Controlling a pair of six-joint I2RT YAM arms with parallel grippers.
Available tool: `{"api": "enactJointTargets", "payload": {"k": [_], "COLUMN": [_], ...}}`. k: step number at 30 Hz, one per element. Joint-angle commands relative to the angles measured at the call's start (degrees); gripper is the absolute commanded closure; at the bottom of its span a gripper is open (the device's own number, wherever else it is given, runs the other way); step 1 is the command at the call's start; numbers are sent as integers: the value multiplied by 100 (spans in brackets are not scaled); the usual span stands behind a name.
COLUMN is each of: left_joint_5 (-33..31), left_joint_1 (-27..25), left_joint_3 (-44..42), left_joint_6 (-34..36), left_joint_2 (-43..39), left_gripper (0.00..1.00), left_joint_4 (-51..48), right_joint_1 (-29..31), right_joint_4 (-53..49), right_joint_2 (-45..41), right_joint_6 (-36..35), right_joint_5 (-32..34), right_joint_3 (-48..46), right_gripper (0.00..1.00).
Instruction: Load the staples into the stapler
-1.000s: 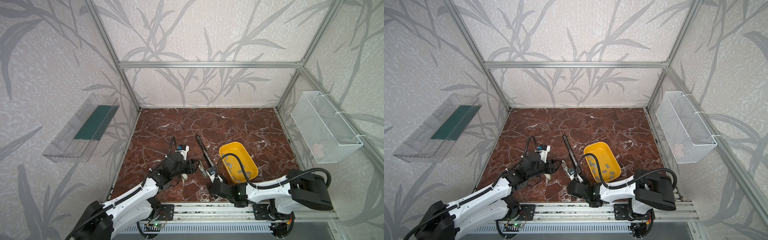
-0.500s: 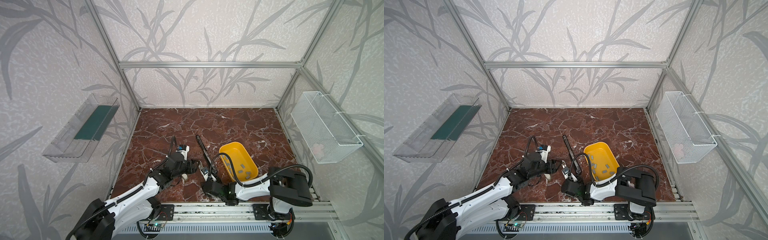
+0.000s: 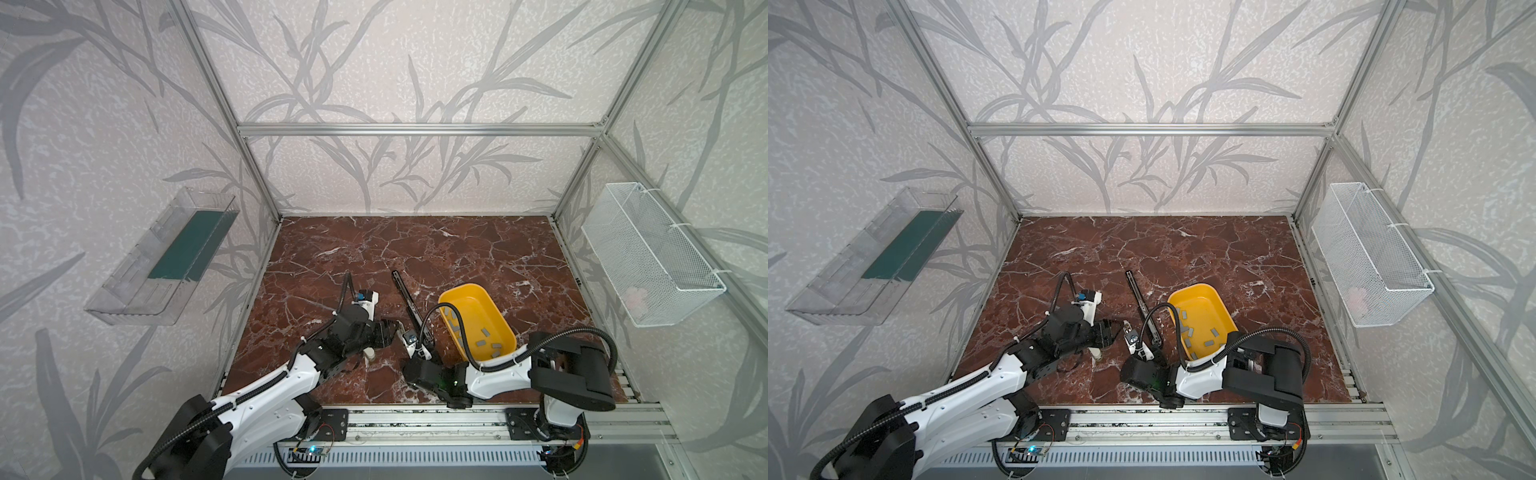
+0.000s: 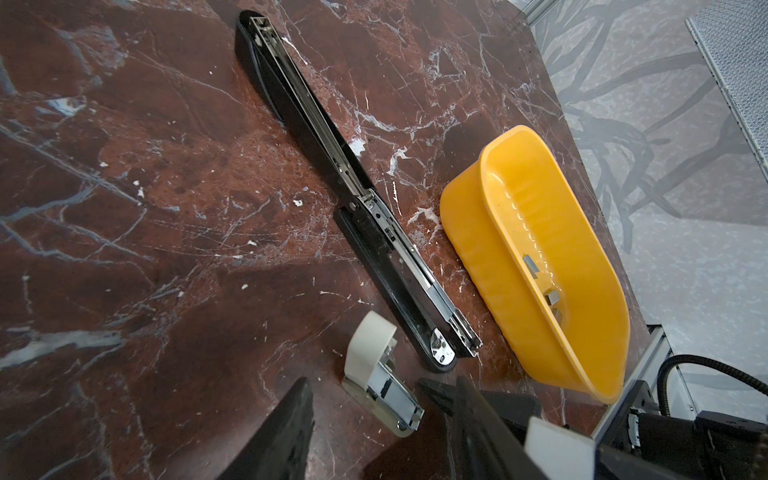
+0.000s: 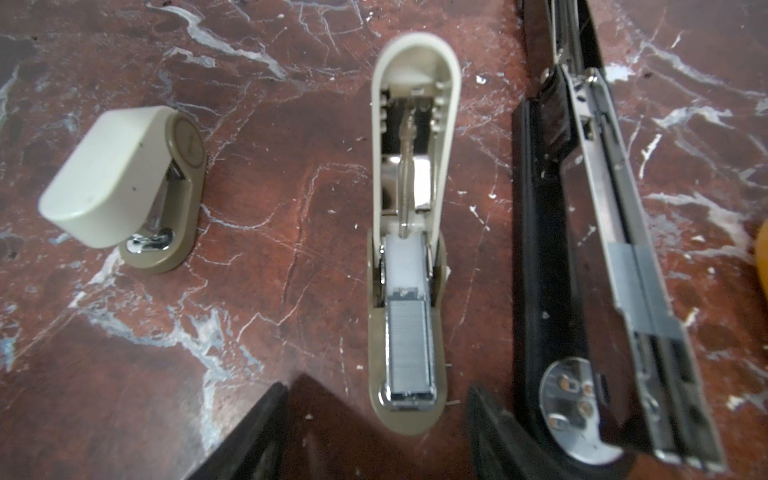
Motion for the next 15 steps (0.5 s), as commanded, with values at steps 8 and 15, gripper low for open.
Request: {"api": "enactJointTargets", "payload": {"k": [8, 15], "left_joint_5": [-67, -49], "left_joint_1": [-23, -24], "left_joint_3": [-25, -46], "left_joint_6": [-102, -107], "left_joint_2": [250, 364], "left_gripper": [47, 48], "left_joint_4": [351, 422], "right_joint_1": [-126, -161], "right_joint_4": [610, 677], "right_joint_2": [291, 368], "right_joint_6": [-358, -415], "right_joint_5": [-440, -393], "right_joint_3": [-552, -575], "right_gripper": [49, 49]}}
